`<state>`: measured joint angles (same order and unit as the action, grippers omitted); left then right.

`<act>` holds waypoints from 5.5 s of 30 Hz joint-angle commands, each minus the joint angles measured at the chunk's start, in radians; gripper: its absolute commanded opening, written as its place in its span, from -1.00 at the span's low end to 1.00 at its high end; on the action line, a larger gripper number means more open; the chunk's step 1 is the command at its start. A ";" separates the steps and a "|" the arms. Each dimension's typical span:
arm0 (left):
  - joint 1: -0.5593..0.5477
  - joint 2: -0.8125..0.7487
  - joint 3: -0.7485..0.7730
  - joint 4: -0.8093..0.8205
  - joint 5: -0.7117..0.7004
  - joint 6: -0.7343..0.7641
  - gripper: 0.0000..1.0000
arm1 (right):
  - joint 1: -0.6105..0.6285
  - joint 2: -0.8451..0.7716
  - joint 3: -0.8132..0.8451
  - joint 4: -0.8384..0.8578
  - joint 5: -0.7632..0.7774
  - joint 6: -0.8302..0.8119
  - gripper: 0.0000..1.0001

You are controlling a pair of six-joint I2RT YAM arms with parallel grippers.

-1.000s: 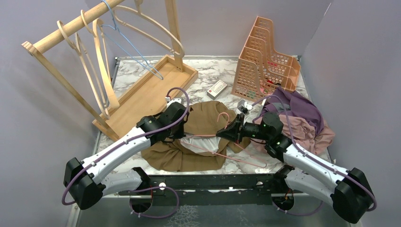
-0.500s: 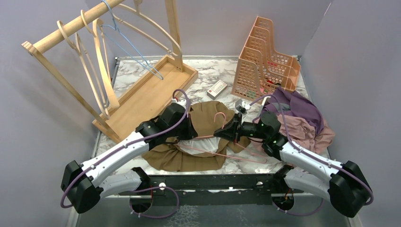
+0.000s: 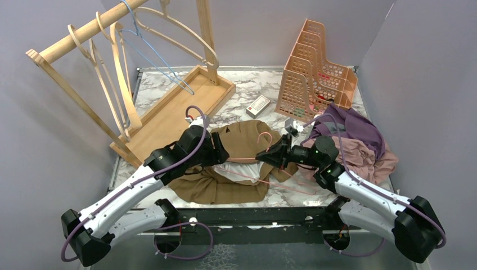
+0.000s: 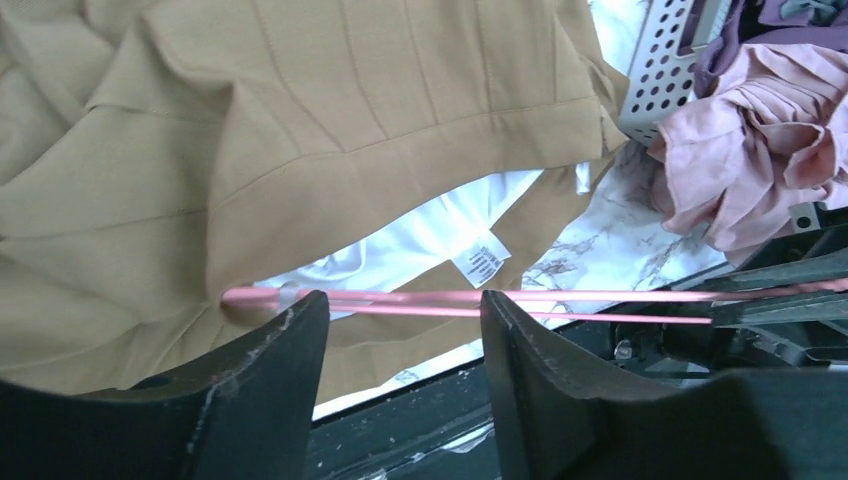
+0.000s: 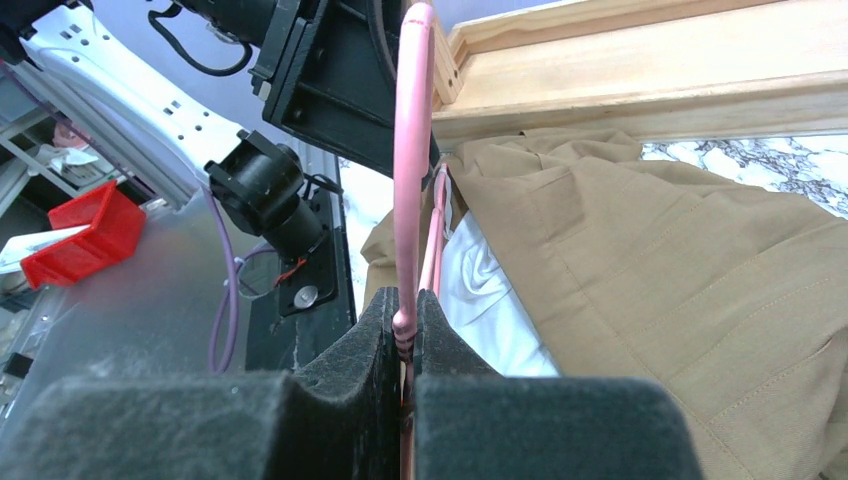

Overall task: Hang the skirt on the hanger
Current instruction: Hang the skirt on the hanger.

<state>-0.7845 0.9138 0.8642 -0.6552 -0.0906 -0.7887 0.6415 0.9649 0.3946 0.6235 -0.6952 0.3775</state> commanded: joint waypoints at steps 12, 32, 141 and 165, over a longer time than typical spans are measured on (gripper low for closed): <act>0.002 -0.053 -0.070 -0.035 -0.082 -0.115 0.41 | 0.001 -0.018 -0.009 0.083 0.033 0.013 -0.98; 0.002 -0.370 -0.416 0.534 -0.141 -0.096 0.58 | 0.001 -0.018 0.016 0.063 0.026 0.014 -0.98; 0.002 -0.339 -0.108 0.337 0.032 0.443 0.64 | 0.001 0.135 0.131 0.233 -0.085 -0.106 -0.98; 0.002 -0.040 -0.004 0.285 0.651 1.086 -0.46 | 0.001 0.251 0.377 -0.070 -0.526 -0.297 -0.98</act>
<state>-0.7845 0.8635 0.8375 -0.3614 0.4564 0.2508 0.6403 1.2182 0.7265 0.6109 -1.1503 0.1291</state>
